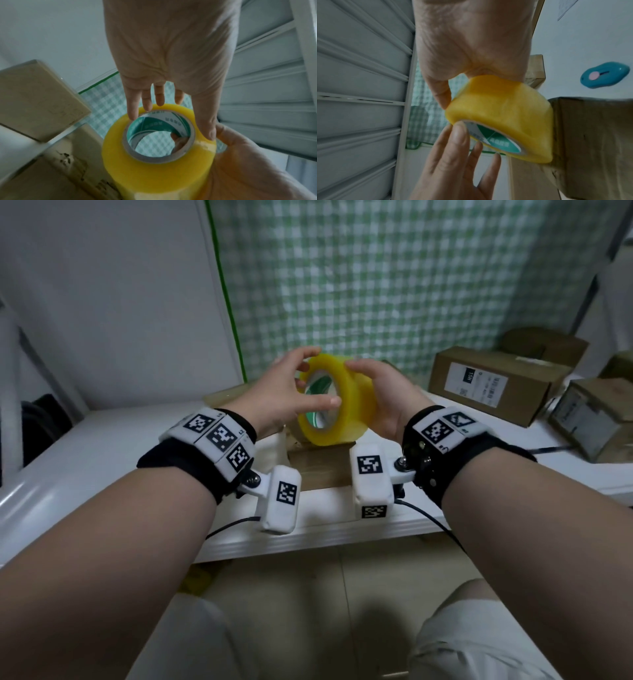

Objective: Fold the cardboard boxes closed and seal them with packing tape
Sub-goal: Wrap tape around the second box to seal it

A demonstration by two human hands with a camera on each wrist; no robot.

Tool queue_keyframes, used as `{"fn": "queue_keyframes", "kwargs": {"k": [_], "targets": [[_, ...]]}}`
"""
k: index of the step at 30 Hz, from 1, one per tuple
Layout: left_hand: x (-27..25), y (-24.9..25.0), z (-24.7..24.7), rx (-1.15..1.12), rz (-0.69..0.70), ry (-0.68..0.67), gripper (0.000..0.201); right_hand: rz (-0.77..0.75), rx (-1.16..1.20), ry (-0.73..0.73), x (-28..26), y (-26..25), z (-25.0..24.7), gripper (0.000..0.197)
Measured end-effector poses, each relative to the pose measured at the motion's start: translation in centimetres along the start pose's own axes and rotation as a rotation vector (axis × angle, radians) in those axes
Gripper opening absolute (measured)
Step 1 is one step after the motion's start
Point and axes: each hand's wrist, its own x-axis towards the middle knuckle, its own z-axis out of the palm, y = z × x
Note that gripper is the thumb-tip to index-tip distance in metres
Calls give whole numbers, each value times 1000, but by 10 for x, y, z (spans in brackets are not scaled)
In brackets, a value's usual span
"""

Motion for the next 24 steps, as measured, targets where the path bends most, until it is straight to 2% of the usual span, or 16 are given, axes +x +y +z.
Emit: {"fn": "queue_keyframes", "kwargs": {"k": [2,11,15,20,22,24], "targets": [[-3,-1,-1,38,8,9,86,-9,-16,8,-3,-2,5,46],[-12,3,-6,-91,-51,4,83,-22,-138,50,-10,-10,18,69],[-15,0,2,-101,-50,14,85,-23,-148,78,-10,-4,18,55],[-16,-5,3,-196,-44,0,78,-35,-152,70,-10,2,17,60],[-15,-5,2,-147,-11,19,69,-55,-153,57,-13,2,16,62],[-14,-4,0,11,48,87,60,-92,-157,18,-10,3,11,43]]}}
